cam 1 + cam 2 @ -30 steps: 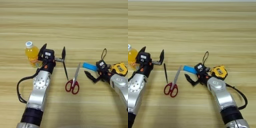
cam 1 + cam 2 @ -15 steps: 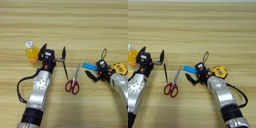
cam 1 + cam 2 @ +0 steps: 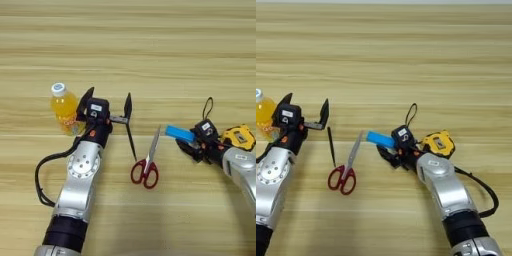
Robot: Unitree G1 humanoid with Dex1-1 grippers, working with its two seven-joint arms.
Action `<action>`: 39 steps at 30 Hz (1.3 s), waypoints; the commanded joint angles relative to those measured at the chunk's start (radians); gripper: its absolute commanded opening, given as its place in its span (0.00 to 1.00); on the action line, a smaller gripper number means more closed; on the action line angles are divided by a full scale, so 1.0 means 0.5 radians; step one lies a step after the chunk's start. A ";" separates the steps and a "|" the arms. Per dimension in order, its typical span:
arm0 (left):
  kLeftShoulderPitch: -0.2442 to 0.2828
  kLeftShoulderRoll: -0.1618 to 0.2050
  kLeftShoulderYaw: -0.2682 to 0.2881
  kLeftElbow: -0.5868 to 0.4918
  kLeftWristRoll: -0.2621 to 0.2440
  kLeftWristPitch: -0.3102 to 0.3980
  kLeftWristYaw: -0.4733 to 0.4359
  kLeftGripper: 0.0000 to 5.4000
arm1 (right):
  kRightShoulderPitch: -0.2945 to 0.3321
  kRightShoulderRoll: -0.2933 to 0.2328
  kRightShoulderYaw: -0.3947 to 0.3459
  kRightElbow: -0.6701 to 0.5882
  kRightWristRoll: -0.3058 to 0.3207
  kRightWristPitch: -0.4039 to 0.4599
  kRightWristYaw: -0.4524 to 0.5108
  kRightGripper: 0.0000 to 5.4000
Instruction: Move the objects on the table
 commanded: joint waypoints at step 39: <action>0.019 -0.004 0.000 -0.058 0.013 0.068 0.012 1.00 | 0.201 -0.061 -0.221 -0.753 0.127 0.366 -0.118 0.26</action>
